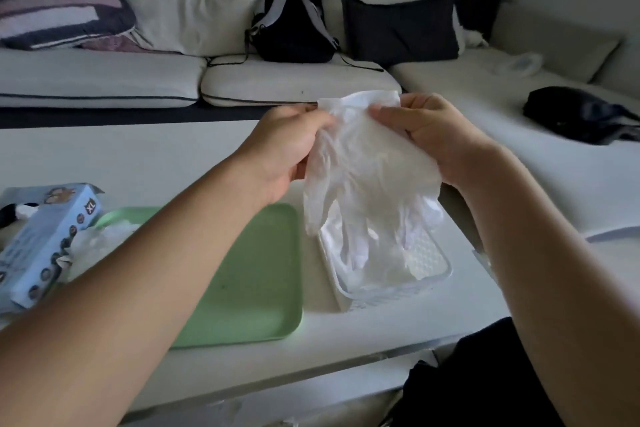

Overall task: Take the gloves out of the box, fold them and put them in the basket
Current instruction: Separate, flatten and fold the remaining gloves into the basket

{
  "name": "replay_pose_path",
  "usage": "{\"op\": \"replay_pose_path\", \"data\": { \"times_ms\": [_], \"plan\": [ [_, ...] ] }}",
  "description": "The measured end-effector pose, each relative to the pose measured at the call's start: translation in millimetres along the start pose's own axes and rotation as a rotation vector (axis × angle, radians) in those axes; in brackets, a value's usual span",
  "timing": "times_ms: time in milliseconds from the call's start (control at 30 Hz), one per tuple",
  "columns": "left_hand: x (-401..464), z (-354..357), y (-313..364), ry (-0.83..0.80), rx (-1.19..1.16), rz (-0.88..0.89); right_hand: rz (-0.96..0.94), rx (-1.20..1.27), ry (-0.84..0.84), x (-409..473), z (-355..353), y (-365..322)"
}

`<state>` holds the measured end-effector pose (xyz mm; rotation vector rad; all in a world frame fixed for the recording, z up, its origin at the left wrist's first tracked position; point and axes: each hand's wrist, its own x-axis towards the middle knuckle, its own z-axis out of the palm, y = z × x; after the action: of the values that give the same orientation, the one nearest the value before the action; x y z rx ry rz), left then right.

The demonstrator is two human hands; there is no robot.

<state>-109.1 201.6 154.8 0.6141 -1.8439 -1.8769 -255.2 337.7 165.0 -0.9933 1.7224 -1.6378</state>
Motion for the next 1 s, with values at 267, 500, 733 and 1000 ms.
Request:
{"op": "replay_pose_path", "data": {
  "times_ms": [267,500,733,1000],
  "plan": [
    [50.3,18.7,-16.3,0.058,0.111,-0.021,-0.006,-0.098,0.123,37.1,-25.7,34.9],
    [47.9,12.8,-36.5,0.037,0.168,0.109,-0.057,-0.172,0.067,27.3,-39.4,55.6],
    [10.3,10.5,-88.5,-0.108,0.343,0.14,0.02,-0.461,-0.159,-5.0,-52.7,71.5],
    [7.1,20.4,-35.5,-0.018,0.112,0.067,-0.133,-0.115,-0.009,-12.9,-38.4,39.1]
  ]
}}
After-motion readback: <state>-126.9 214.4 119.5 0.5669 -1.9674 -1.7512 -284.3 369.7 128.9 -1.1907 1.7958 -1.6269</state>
